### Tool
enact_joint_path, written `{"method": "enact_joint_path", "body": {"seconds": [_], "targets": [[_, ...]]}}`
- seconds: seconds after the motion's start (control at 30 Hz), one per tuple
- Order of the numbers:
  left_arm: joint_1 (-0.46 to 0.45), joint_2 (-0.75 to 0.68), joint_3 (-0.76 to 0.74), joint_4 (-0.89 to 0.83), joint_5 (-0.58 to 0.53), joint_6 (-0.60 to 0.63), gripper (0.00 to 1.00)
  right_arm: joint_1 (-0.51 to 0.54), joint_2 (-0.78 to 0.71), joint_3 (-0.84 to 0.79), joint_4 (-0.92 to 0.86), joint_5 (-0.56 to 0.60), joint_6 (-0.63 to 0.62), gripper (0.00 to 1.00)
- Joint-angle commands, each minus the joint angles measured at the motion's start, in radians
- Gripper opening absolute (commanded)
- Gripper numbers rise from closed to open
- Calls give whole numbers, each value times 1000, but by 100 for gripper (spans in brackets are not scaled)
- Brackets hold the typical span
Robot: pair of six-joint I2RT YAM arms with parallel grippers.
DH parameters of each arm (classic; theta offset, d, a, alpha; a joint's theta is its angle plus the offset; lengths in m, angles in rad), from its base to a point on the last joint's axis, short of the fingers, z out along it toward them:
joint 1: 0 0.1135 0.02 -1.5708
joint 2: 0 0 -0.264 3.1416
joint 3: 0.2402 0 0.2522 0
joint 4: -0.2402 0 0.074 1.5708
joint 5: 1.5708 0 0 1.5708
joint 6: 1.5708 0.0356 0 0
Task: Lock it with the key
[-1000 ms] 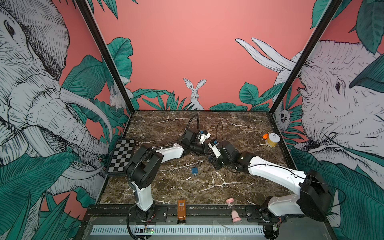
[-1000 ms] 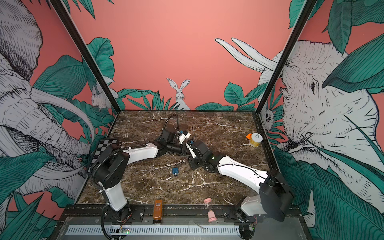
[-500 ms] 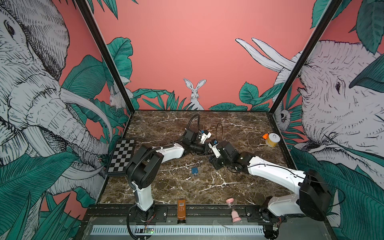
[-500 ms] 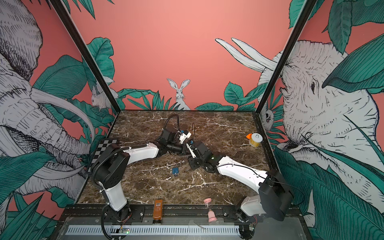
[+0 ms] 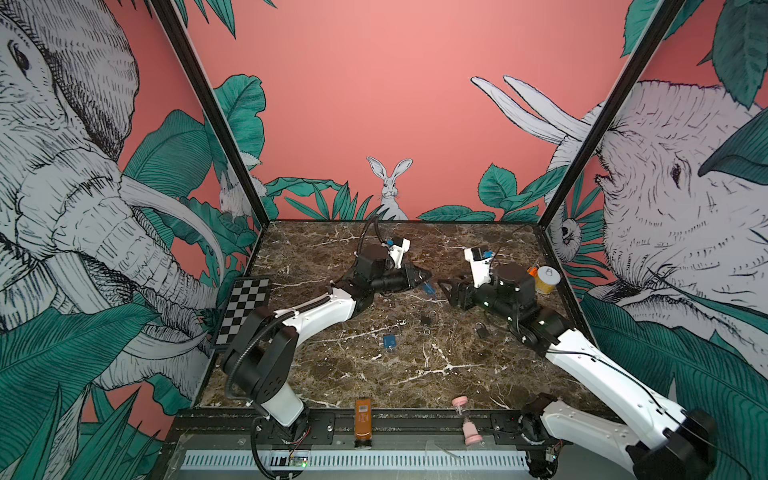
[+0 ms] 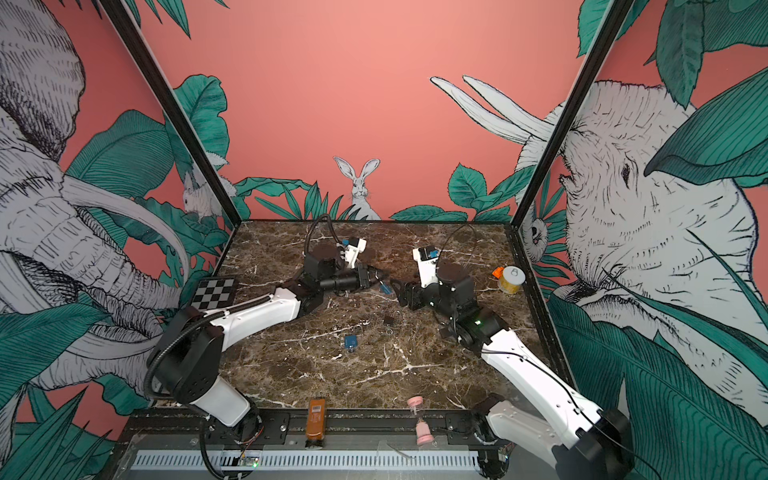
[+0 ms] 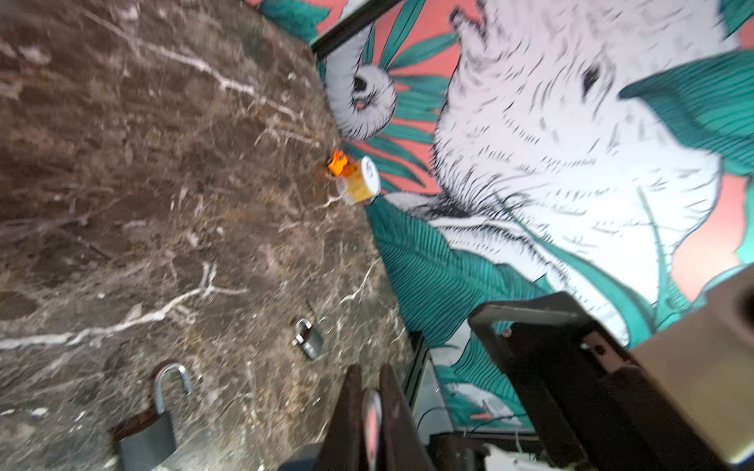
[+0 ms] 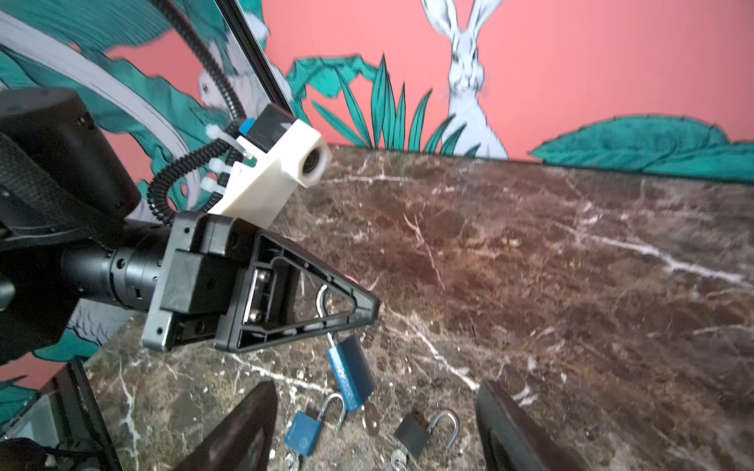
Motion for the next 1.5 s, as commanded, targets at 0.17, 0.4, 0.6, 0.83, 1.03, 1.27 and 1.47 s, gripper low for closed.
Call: {"method": "enact_joint_path", "body": {"seconds": [0.17,0.4,0.6,0.83,1.03,1.27,1.47], "targets": [[42,-68,-26,455,-188,-527,0,-54,-51,16,132,-98,-211,64],[39,-58,-11,492,-140,-651,0,-79,20,84,172,-242,-206,58],[37,-98,-7,386,-99,-590,0,-85,53,124,192,-286,-198,51],[30,-73,25,427,-62,-608,0,-97,135,196,180,-342,-186,45],[31,-51,44,435,-42,-613,0,-101,194,226,195,-336,-182,42],[30,-36,58,447,-37,-617,0,-103,244,230,239,-369,-153,38],[31,-30,66,445,-35,-610,0,-104,268,220,279,-394,-119,29]]}}
